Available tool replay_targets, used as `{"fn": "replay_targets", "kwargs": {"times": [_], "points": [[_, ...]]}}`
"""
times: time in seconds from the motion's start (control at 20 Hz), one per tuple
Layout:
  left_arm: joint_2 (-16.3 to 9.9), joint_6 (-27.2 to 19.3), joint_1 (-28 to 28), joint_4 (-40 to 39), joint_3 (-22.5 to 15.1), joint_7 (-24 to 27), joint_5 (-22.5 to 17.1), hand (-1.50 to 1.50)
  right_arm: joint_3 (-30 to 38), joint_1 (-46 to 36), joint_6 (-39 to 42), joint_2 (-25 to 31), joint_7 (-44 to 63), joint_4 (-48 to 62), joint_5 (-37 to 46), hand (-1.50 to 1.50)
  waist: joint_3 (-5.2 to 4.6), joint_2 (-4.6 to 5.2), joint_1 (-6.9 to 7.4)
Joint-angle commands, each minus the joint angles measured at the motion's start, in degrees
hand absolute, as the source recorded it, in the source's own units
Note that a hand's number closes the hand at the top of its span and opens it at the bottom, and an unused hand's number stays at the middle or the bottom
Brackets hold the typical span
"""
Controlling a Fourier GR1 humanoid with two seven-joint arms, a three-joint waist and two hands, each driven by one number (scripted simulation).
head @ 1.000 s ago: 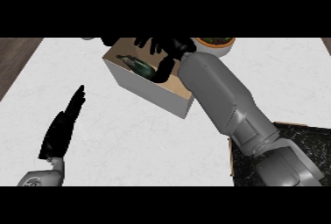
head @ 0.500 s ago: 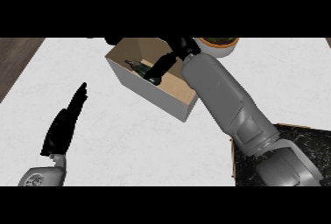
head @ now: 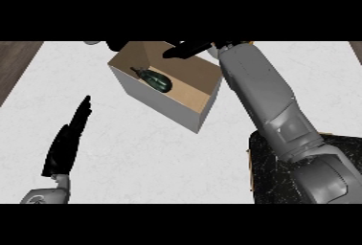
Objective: Pick the eggplant from the tray and place it in the cardboard box
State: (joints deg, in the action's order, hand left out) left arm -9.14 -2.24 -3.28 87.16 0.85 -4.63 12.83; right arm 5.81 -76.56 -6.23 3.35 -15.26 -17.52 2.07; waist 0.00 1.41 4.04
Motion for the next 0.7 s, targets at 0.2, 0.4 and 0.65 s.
{"fn": "replay_targets", "kwargs": {"times": [0.2,0.4,0.65], "points": [[-0.4,0.7,1.4,2.3,0.5,-0.6,-0.9,0.00,6.9,3.0,5.8,13.0,-3.4,3.6,-4.6,-1.50,0.09,0.38,-0.33],[-0.1,0.1,0.5,1.2,0.8,0.3,-0.6,0.00,8.4,3.6,11.5,18.8,-4.7,4.7,-5.7,-1.50,0.09,0.79,-0.19],[-1.0,0.1,-0.1,1.6,1.5,-0.5,-0.5,0.00,7.2,6.2,19.3,22.5,-7.9,4.6,-5.0,-1.50,0.10,1.07,-0.27]]}}
